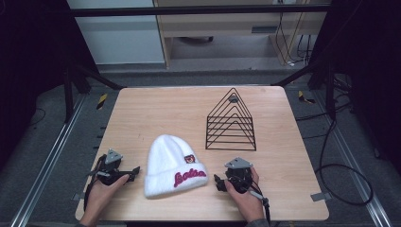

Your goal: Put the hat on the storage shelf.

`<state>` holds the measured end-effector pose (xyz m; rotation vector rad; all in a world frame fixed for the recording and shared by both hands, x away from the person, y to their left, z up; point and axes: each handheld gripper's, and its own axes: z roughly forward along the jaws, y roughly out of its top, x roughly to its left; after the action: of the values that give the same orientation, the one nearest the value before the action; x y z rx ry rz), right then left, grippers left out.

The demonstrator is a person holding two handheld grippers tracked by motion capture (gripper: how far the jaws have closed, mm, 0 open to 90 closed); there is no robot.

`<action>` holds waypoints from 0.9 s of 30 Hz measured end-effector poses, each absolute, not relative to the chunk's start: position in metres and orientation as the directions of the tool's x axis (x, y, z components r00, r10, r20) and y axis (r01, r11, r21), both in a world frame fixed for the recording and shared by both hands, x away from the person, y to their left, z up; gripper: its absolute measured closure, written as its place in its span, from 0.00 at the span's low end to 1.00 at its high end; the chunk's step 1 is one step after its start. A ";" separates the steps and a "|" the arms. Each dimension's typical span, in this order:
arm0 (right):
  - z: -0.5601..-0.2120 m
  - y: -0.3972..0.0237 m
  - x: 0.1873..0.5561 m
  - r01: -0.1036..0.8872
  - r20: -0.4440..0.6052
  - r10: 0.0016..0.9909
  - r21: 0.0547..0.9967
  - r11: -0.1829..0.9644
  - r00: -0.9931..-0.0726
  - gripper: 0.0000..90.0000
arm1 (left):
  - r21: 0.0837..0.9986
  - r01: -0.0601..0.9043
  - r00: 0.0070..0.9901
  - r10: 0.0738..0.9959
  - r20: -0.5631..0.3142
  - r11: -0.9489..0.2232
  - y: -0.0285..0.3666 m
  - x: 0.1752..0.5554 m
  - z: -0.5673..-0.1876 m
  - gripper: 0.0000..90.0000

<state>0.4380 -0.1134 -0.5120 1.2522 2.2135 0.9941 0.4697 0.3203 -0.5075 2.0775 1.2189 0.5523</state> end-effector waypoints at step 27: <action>-0.512 -0.113 0.437 0.562 -0.003 0.851 0.749 0.350 -0.525 0.17 | 0.717 0.570 0.578 0.816 -0.002 -0.402 0.274 0.526 -0.446 0.16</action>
<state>0.4371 -0.1134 -0.5120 1.2393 2.2241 1.0002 0.5259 0.2743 -0.4461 2.1233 1.0987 0.4614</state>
